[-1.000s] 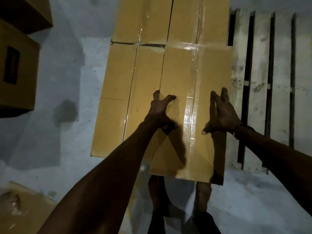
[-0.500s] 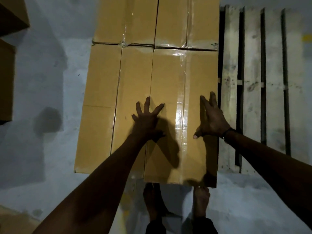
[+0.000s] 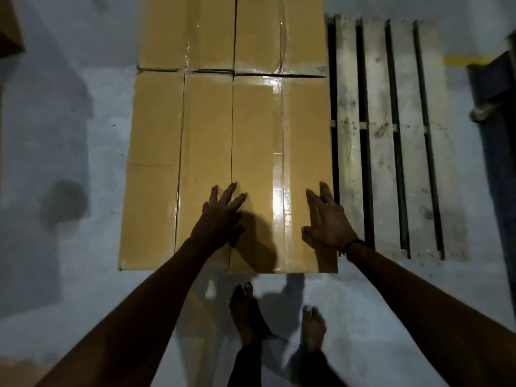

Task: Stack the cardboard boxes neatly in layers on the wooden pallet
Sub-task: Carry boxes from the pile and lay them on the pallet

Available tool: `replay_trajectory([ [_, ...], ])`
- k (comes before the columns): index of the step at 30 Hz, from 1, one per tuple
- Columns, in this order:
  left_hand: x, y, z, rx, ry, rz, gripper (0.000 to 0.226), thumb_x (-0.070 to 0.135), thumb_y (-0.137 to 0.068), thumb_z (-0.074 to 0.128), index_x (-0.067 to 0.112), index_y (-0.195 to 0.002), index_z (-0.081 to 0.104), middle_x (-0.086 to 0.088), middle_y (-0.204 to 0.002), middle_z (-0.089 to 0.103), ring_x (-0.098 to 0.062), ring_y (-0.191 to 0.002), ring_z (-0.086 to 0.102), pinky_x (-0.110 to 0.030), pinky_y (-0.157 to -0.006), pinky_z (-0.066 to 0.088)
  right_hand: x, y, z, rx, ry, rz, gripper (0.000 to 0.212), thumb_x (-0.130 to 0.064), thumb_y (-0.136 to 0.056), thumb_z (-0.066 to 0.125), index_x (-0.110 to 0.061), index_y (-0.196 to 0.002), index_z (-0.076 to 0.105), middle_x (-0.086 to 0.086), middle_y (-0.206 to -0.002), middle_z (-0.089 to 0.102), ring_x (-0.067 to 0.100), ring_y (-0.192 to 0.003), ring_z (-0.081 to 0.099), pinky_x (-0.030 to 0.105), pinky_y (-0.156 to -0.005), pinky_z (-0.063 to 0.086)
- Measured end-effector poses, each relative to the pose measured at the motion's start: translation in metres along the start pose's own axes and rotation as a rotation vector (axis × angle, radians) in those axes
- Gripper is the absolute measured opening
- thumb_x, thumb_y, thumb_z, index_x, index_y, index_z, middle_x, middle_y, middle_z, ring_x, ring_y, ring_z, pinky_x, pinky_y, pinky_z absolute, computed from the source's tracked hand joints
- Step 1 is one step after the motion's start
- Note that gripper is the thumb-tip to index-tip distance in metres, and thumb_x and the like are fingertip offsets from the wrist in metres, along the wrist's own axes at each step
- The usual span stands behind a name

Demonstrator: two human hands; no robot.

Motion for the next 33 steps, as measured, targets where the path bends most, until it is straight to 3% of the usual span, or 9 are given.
replay_trajectory([
  [3,-0.010,0.025,0.027,-0.019,0.006,0.012,0.081,0.038,-0.092,0.071,0.031,-0.160,0.027,-0.009,-0.171,0.008,-0.050,-0.153,0.010,-0.069,-0.114,0.032,0.002,0.027,0.018,0.043,-0.028,0.000,0.103,-0.040,-0.083,0.080,-0.022,-0.163,0.020,0.005,-0.171,-0.010,0.030,-0.157,0.006,0.058,-0.125,0.014],
  [5,-0.024,0.037,0.054,-0.020,0.009,0.031,0.082,0.041,-0.093,0.065,0.037,-0.160,0.019,-0.009,-0.171,0.006,-0.048,-0.153,0.013,-0.071,-0.116,0.029,0.004,0.045,0.028,0.099,-0.031,-0.024,0.101,-0.047,-0.080,0.075,-0.018,-0.162,0.024,0.007,-0.172,-0.004,0.029,-0.157,0.008,0.058,-0.124,0.013],
  [9,-0.020,0.079,0.065,-0.027,0.082,0.049,0.103,0.042,-0.086,0.078,0.034,-0.163,0.011,-0.002,-0.171,-0.007,-0.033,-0.156,-0.012,-0.060,-0.124,0.015,0.013,0.071,0.046,0.143,-0.024,-0.070,0.108,-0.055,-0.076,0.081,-0.014,-0.161,0.028,0.011,-0.171,0.005,0.026,-0.157,0.010,0.059,-0.123,0.017],
  [12,-0.013,0.092,0.066,-0.014,0.108,0.068,0.119,0.045,-0.076,0.086,0.029,-0.164,0.008,-0.002,-0.172,-0.011,-0.032,-0.156,-0.015,-0.056,-0.123,0.013,0.015,0.079,0.053,0.174,0.013,-0.103,0.115,-0.054,-0.070,0.088,-0.011,-0.160,0.031,0.015,-0.170,0.010,0.026,-0.157,0.011,0.059,-0.121,0.022],
  [16,-0.013,0.093,0.071,0.032,0.110,0.060,0.114,0.034,-0.081,0.086,0.028,-0.164,0.009,-0.002,-0.172,-0.010,-0.030,-0.157,-0.013,-0.061,-0.124,0.017,0.019,0.077,0.054,0.195,-0.017,-0.132,0.117,-0.058,-0.065,0.089,-0.009,-0.157,0.036,0.015,-0.169,0.015,0.027,-0.157,0.015,0.059,-0.120,0.026],
  [25,-0.016,0.088,0.080,0.081,0.090,0.059,0.107,0.030,-0.088,0.081,0.028,-0.165,0.006,-0.001,-0.172,-0.010,-0.026,-0.157,-0.013,-0.055,-0.124,0.008,0.022,0.069,0.051,0.214,-0.111,-0.149,0.124,-0.074,-0.058,0.081,-0.010,-0.155,0.041,0.013,-0.169,0.016,0.025,-0.157,0.016,0.059,-0.121,0.027],
  [33,-0.011,0.082,0.080,0.069,0.049,0.013,0.107,0.023,-0.089,0.078,0.026,-0.165,0.003,0.000,-0.171,-0.014,-0.028,-0.157,-0.013,-0.052,-0.125,0.011,0.021,0.068,0.048,0.202,-0.101,-0.133,0.126,-0.075,-0.058,0.084,-0.010,-0.156,0.039,0.013,-0.170,0.016,0.026,-0.157,0.016,0.060,-0.121,0.027],
])
Point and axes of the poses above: each hand's wrist, its own y-axis away from the middle knuckle, its own z-axis out of the palm, x = y × z, the point moved 6 cm from there along -y, towards the middle knuckle
